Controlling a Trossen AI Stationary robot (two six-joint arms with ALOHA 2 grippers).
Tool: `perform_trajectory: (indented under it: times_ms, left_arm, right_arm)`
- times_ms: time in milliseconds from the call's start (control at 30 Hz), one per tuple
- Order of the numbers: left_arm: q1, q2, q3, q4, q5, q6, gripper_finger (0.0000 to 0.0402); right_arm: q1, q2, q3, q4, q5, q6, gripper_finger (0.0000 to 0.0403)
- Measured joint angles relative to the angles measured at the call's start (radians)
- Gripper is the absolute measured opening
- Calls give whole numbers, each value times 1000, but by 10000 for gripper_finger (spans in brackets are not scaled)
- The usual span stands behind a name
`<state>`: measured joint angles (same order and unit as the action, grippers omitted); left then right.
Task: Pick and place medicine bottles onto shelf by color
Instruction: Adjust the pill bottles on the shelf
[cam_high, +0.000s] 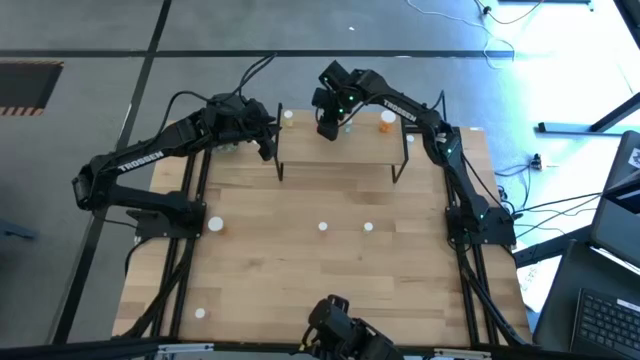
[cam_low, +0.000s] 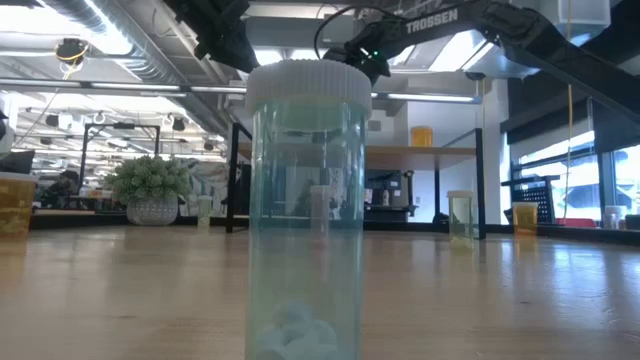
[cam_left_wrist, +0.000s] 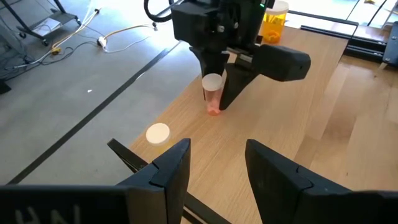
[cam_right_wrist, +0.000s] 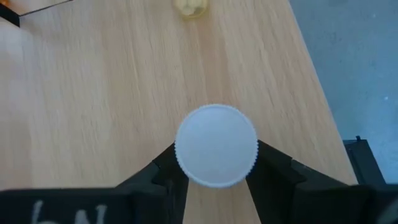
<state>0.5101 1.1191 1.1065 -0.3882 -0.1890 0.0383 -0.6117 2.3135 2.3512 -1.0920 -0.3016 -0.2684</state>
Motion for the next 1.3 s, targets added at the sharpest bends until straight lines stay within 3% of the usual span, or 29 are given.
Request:
perform_trajectory:
  times_ms: [233,767,1000,1300]
  left_arm:
    - [0,0,0,0,0,0,149]
    - [0,0,0,0,0,0,149]
    - [0,0,0,0,0,0,149]
    - [0,0,0,0,0,0,149]
  right_arm:
    - [0,-1,0,4,-3,-1,165]
    - [0,-6,4,7,-5,0,166]
    - [-1,-7,4,-2,53,2,166]
    - [-4,-64,5,-23,43,4,166]
